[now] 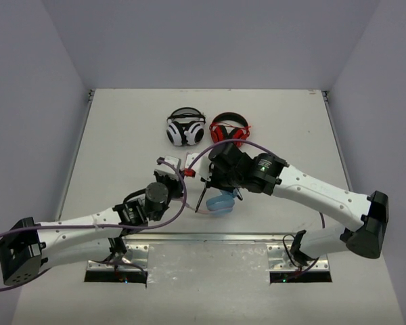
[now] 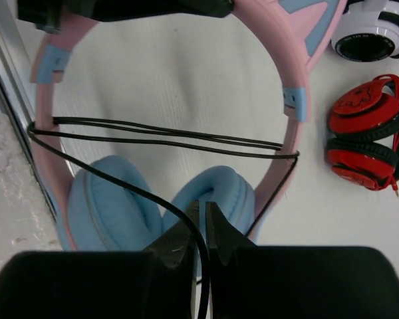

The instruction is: Wrap the headphones

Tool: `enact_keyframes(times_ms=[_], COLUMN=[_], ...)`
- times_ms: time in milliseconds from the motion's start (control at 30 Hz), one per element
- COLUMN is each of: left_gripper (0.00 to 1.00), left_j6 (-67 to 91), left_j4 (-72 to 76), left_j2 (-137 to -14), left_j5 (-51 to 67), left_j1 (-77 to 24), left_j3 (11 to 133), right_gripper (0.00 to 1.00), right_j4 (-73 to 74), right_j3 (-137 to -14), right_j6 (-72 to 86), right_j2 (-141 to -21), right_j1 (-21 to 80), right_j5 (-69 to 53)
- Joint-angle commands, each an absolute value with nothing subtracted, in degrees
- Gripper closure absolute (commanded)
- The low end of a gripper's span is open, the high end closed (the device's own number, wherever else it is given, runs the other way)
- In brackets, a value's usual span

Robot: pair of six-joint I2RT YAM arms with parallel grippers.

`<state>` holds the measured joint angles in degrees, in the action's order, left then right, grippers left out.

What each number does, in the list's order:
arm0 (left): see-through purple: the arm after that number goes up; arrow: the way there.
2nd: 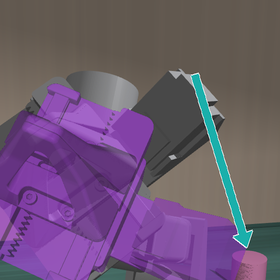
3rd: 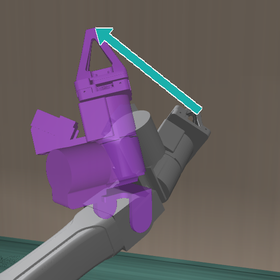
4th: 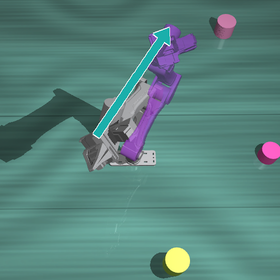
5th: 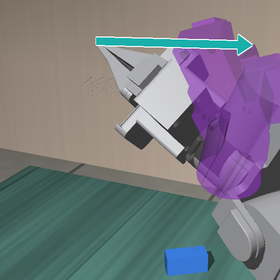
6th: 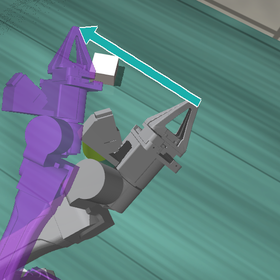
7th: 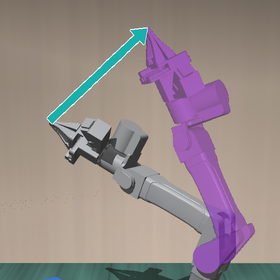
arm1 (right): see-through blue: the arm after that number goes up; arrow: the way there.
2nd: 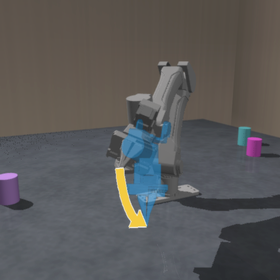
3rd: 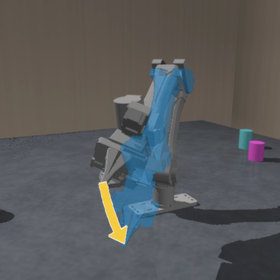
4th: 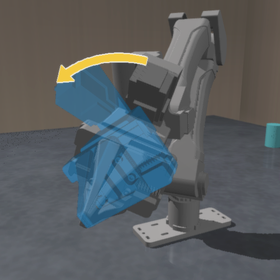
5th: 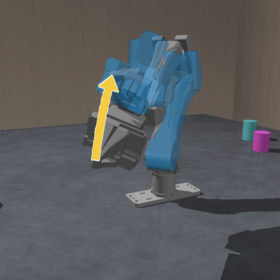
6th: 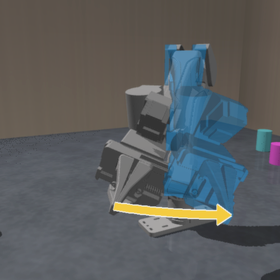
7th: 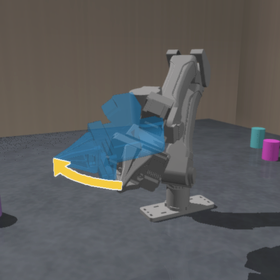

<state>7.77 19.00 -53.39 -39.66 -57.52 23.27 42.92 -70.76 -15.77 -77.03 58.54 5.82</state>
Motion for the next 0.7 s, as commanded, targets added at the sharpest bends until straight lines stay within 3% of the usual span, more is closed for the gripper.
enact_keyframes(times_ms=[0, 67, 333, 500, 667], left_gripper=[1.00, 1.00, 1.00, 1.00, 1.00], left_j6=[9.31, 10.10, 15.12, 16.43, 19.15], left_j4=[17.33, 15.39, 1.33, -4.83, -8.61], left_j2=[-50.11, -49.05, -45.70, -47.46, -49.65], left_j5=[-38.85, -38.76, -41.31, -39.73, -40.25], left_j1=[-58.71, -59.24, -59.41, -60.47, -60.82], left_j3=[23.38, 23.90, 28.82, 31.90, 32.87], right_gripper=[0.92, 0.88, 0.93, 0.81, 0.87], right_j4=[42.18, 42.36, 40.70, 41.13, 41.66], right_j3=[-73.57, -73.13, -70.66, -72.42, -74.00], right_j6=[-21.44, -21.71, -21.71, -22.50, -23.12], right_j2=[-77.87, -78.48, -78.92, -81.73, -84.20], right_j1=[57.04, 56.52, 52.48, 49.58, 48.60], right_j5=[10.11, 10.20, 6.93, 7.47, 10.01])
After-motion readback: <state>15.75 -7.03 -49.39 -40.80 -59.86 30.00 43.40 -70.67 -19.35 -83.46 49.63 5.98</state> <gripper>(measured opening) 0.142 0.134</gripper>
